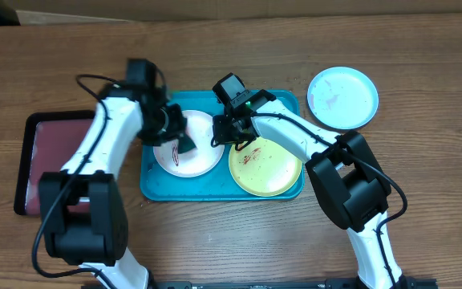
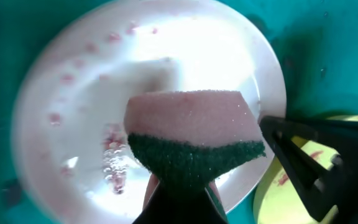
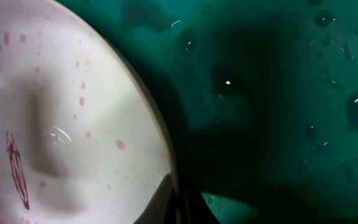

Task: Clean dirty plates on tray and stack at the side
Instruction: 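Scrub the white plate with the sponge in the left gripper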

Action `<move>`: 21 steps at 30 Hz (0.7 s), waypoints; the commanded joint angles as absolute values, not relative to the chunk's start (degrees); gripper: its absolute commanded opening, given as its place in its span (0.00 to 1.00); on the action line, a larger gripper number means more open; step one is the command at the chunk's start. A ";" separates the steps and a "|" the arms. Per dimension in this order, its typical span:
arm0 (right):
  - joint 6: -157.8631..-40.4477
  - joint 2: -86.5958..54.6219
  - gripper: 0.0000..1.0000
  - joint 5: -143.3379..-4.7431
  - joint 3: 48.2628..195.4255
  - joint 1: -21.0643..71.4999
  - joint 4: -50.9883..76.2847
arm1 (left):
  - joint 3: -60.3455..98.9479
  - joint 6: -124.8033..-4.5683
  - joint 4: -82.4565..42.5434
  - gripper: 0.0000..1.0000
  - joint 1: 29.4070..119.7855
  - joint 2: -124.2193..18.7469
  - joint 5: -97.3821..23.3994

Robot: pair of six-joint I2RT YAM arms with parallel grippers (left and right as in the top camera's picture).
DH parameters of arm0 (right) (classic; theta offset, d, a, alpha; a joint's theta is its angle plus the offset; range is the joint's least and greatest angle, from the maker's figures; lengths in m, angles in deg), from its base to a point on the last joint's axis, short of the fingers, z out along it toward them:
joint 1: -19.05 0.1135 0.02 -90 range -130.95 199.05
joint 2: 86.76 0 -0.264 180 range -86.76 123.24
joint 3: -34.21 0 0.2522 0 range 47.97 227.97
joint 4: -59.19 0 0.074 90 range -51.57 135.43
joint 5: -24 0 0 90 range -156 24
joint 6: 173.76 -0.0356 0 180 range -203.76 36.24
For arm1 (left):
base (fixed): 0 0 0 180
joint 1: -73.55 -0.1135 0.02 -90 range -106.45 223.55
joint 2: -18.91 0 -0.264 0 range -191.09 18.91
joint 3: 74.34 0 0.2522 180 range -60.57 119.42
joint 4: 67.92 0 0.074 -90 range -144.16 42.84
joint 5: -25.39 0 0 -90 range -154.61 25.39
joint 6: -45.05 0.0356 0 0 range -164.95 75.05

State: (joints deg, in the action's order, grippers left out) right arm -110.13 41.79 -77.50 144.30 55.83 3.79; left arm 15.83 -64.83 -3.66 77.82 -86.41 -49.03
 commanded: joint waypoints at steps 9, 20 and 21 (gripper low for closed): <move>-110.56 41.94 0.04 -76.13 145.24 55.48 3.72 | 1.97 -71.98 -20.62 0.04 80.71 -86.76 -53.14; -110.54 41.94 0.04 -76.11 145.24 55.41 3.22 | 2.34 -72.06 -9.85 0.04 79.18 -86.73 -80.77; -110.54 41.94 0.04 -76.11 145.24 55.41 3.20 | 3.67 -72.26 -8.19 0.04 78.78 -86.71 -81.89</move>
State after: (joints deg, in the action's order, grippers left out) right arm -110.35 41.79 -77.59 144.30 55.89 3.39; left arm 3.11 -71.69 -11.92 80.79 -85.34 -68.16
